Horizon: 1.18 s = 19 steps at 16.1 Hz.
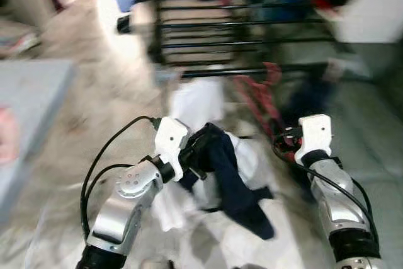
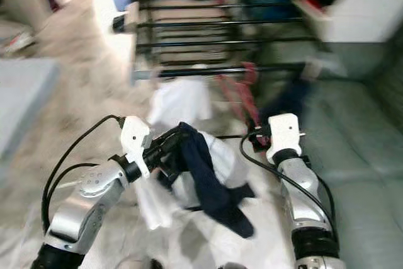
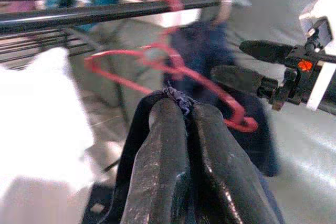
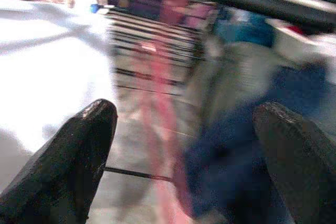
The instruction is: Hang hanger
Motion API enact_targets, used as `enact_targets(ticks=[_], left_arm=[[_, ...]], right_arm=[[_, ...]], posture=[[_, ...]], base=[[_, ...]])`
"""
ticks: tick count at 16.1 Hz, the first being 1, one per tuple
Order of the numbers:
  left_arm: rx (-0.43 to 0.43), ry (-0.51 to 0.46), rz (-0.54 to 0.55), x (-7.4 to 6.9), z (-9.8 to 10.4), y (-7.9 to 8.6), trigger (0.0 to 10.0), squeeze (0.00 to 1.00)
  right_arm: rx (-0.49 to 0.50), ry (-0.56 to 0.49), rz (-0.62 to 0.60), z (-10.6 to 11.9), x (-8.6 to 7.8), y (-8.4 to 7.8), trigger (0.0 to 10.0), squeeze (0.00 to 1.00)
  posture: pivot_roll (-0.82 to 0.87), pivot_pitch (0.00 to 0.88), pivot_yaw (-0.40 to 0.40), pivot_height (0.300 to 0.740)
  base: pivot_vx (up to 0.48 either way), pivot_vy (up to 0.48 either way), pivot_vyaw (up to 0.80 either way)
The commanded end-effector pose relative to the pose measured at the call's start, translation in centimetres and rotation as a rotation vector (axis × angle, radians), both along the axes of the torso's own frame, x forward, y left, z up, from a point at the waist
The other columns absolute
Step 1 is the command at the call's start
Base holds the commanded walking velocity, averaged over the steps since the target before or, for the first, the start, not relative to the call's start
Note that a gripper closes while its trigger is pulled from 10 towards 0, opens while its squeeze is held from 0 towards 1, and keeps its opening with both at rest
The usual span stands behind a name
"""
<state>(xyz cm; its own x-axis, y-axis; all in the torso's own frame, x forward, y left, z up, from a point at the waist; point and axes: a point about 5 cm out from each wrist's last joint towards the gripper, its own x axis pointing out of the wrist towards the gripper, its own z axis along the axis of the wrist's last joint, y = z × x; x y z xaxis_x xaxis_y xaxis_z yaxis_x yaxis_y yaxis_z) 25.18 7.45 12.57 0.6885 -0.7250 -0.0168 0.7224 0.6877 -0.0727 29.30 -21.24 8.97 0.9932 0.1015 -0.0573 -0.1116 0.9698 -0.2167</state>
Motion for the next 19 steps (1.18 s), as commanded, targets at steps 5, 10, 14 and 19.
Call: enact_targets(ticks=[5, 10, 14, 19], left_arm=[[-0.008, -0.029, 0.008, 0.2, 0.6, 0.0, 10.0, 0.0], [-0.002, -0.024, 0.005, 0.0, 0.5, -0.2, 10.0, 0.0], [0.009, -0.014, -0.012, -0.3, 0.2, -0.4, 10.0, 0.0], [0.034, 0.034, -0.051, -1.6, -0.5, -0.3, 10.0, 0.0]], right_arm=[[-0.041, 0.014, -0.022, 0.0, 0.3, -0.5, 10.0, 0.0], [-0.056, 0.0, -0.035, 0.3, 0.4, -1.0, 10.0, 0.0], [-0.059, 0.082, -0.085, -0.6, 0.6, -1.7, 10.0, 0.0], [-0.148, 0.255, -0.013, -1.1, 2.8, -3.0, 4.8, 0.0]], posture=[[0.01, 0.0, -0.009, 0.74], [0.01, 0.0, -0.016, 0.74], [0.01, 0.0, -0.014, 0.74], [0.01, 0.0, -0.005, 0.74]], base=[[0.061, 0.074, 0.0], [0.0, 0.0, 0.0], [0.0, 0.0, 0.0], [0.0, 0.0, 0.0]])
